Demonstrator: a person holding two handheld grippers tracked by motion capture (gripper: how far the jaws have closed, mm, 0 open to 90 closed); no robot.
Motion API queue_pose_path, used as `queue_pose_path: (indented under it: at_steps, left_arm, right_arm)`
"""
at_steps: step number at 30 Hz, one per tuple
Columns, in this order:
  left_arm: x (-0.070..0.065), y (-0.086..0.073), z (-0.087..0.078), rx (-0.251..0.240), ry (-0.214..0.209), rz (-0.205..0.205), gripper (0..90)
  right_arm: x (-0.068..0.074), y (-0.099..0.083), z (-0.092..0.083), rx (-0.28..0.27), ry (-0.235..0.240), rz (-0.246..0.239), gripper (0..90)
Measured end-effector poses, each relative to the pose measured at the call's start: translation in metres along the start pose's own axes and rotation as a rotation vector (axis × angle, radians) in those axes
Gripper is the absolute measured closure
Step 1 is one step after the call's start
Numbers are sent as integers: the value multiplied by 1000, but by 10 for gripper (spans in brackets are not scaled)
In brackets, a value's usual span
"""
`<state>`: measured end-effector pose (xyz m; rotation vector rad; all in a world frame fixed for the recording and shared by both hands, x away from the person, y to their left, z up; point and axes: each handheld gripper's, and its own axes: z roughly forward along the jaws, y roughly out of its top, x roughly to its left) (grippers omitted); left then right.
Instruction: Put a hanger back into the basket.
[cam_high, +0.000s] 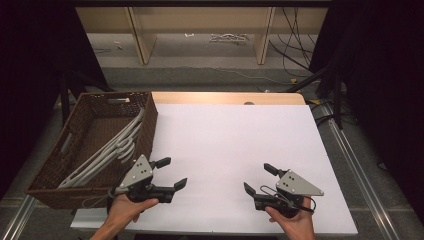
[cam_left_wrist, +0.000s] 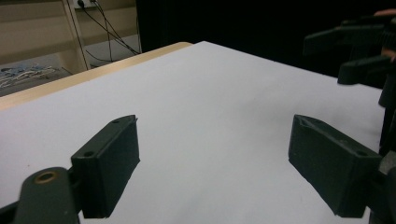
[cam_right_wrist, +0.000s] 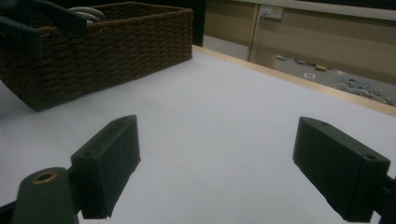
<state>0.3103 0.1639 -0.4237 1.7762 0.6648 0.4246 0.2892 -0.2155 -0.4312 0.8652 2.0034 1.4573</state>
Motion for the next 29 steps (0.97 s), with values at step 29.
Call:
queue_pose_path:
  at_steps: [29]
  left_arm:
    - [4, -15, 1, 12, 16, -77, 169]
  right_arm:
    - [1, 0, 1, -1, 14, 4, 158]
